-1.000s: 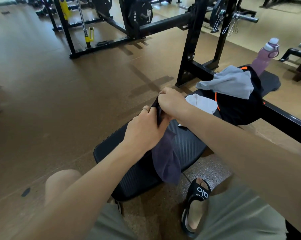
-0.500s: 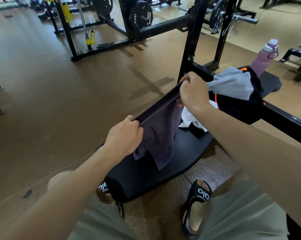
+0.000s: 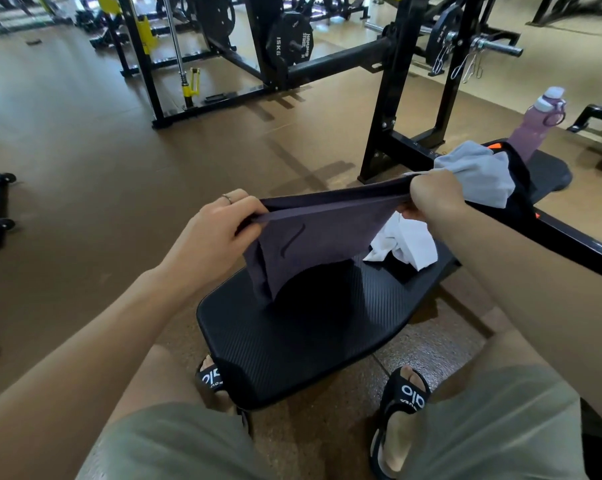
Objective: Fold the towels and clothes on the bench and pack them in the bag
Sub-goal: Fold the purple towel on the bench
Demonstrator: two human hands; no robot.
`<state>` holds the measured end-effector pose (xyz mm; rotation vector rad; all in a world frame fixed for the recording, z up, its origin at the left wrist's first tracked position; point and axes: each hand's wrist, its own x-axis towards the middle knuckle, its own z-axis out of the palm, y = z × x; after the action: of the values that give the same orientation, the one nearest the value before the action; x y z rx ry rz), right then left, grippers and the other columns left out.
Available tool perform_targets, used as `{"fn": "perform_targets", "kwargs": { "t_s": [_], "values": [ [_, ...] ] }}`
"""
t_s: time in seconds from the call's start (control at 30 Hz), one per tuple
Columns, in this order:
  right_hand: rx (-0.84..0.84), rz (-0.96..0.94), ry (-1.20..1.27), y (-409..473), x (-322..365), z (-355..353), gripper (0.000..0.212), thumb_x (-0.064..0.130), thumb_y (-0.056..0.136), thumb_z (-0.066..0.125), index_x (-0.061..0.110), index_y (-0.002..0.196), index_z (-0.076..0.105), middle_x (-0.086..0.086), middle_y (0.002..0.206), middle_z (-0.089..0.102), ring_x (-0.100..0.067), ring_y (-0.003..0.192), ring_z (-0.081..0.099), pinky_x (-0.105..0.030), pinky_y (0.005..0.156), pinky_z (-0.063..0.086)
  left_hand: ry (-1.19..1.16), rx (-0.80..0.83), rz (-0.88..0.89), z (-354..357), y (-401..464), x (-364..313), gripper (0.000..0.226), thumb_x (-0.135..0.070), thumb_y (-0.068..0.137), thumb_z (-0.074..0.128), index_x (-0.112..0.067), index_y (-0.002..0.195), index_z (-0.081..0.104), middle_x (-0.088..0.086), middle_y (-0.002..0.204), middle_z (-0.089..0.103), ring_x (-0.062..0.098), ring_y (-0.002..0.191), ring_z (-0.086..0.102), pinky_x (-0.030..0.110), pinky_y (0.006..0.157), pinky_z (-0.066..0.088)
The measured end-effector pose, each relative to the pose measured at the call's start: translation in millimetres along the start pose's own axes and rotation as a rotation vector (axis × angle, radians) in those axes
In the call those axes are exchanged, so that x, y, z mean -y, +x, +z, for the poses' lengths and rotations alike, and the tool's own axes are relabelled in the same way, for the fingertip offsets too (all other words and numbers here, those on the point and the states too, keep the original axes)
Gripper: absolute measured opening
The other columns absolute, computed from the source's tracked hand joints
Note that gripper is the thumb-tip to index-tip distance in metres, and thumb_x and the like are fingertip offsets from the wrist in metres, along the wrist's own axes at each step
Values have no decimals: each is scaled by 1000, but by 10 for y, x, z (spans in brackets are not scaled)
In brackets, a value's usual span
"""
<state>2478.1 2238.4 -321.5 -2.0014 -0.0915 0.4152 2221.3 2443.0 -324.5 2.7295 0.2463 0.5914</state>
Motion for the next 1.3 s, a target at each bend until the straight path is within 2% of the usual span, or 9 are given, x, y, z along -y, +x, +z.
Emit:
{"fn": "perform_targets", "kwargs": {
  "t_s": [0.17,0.3,0.43,0.6,0.7,0.87,1.1,1.2,1.3],
  "values": [
    [53,55,-97,75,-100,-24,33,1,92,43,-2,121,59,-14,85,62,-21,61,60,-29,52,55,-97,-35,16,-78,74,-143,9,-8,93,65,-16,95,68,-7,93,59,11,86,56,18,78,41],
    [100,-163,-441,-55,-150,-66,25,2,89,42,9,98,64,-9,80,60,-23,69,54,-35,63,48,-77,14,39,-140,122,-205,10,-10,95,61,-15,87,64,-6,87,57,12,82,55,15,73,39],
    [101,-25,-211,-15,-167,-28,28,-2,94,37,13,82,58,-18,79,62,-22,57,58,-29,48,49,14,91,25,-191,132,-96,15,-10,93,61,-14,79,61,-7,87,56,15,79,54,23,72,42],
    [83,-62,-132,1,-240,-4,24,12,91,57,-1,72,50,-11,78,59,-30,91,71,-30,67,52,51,34,-56,-140,71,-3,14,-11,91,62,-14,78,65,-5,92,59,16,82,56,28,74,45],
    [73,-90,-4,-91,-301,-42,22,16,81,60,-6,82,57,-18,82,70,-29,78,75,-40,78,61,58,-25,-91,-151,57,27,8,-12,92,65,-14,86,71,-4,97,60,16,86,56,26,78,44],
    [4,-111,-56,-90,-352,-72,11,11,89,46,11,78,46,-15,79,71,-28,62,74,-32,65,57,61,-53,-121,-174,59,66,6,-14,91,69,-13,90,75,-5,96,62,13,83,58,29,78,50],
    [-20,-111,-72,-72,-352,-150,9,8,92,46,6,98,53,-16,90,70,-25,58,73,-33,64,60,-150,-164,-205,-174,67,-82,12,-12,89,75,-20,89,65,-5,84,67,9,79,63,18,73,52],
    [15,-94,-285,-36,-363,-198,20,8,89,44,8,104,56,-12,94,67,-29,78,71,-46,81,60,-248,-167,-189,-164,76,-212,11,-8,90,71,-15,90,63,-3,85,68,11,81,65,26,77,55],
    [38,-356,-584,-170,-294,-156,31,7,82,52,14,111,58,-7,109,62,-28,103,59,-44,90,52,-328,-136,-143,-147,99,-352,9,-5,93,67,-14,92,64,-3,88,68,13,86,66,31,83,55]
  ]
}}
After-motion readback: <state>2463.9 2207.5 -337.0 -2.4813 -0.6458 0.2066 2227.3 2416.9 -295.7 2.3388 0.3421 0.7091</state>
